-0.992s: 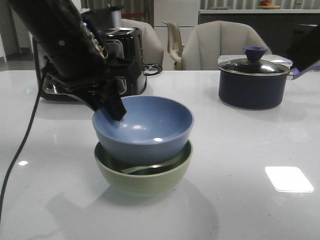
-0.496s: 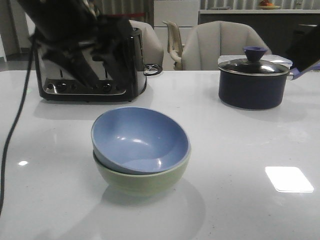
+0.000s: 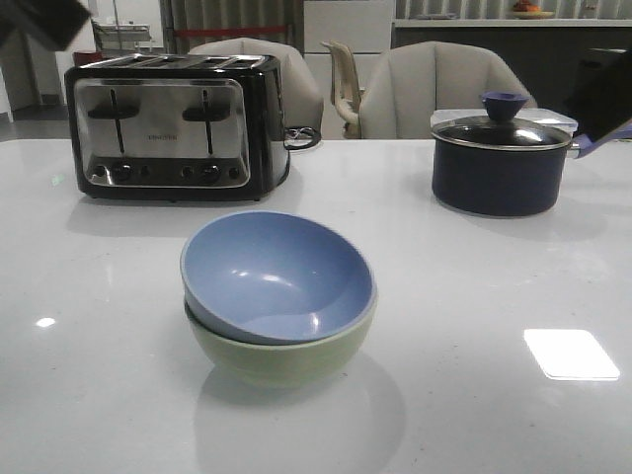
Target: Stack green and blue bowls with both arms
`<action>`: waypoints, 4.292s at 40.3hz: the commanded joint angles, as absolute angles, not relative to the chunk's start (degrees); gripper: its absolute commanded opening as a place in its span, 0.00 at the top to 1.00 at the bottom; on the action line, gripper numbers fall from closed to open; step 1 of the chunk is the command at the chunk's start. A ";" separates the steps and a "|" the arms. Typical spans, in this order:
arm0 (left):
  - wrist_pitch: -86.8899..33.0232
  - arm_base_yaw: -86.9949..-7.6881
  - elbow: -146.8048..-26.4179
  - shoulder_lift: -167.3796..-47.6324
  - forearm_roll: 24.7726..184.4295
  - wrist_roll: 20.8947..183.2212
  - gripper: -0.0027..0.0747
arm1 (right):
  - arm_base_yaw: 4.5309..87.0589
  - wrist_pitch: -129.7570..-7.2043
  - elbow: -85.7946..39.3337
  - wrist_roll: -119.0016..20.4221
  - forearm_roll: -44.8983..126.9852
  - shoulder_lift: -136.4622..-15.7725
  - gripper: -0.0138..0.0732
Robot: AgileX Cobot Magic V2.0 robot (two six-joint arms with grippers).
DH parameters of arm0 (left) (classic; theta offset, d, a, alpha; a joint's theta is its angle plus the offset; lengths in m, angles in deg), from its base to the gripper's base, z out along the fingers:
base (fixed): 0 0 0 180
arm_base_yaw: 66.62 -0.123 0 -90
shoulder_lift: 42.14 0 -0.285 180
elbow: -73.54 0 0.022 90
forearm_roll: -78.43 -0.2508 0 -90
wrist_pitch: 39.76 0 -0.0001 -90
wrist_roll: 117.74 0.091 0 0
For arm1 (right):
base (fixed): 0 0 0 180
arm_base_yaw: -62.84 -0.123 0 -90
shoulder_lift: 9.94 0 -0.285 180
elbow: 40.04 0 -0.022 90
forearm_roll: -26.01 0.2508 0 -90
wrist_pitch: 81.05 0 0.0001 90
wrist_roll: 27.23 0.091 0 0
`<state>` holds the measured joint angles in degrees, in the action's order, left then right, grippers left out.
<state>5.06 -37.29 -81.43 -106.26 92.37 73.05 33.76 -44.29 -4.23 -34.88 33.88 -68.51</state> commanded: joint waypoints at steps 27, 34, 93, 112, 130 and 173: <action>0.59 -37.31 -64.75 -79.85 84.92 68.07 0.30 | 33.79 -45.55 -5.99 -35.25 33.62 -67.75 0.33; 0.59 -37.31 -64.75 -79.85 84.92 68.07 0.36 | 33.79 -44.57 -5.99 -35.25 33.62 -67.75 0.55; -26.88 -64.81 -43.18 -54.67 84.10 68.07 0.84 | 33.79 -44.51 -5.99 -35.25 33.62 -67.75 0.80; -40.27 -65.03 -29.06 -48.34 77.46 60.51 0.84 | 33.79 -44.51 -5.99 -35.25 33.62 -67.75 0.80; -42.72 -65.03 -27.78 -48.34 77.46 60.51 0.84 | 33.79 -44.50 -5.99 -35.25 33.62 -67.75 0.80; -42.72 -63.27 -27.78 -48.44 77.46 60.51 0.84 | 33.85 -44.81 -5.42 -35.25 33.62 -67.66 0.80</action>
<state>-37.58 -63.67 -28.98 -49.67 77.53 60.99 33.76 -41.43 -4.23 -34.88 33.88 -68.51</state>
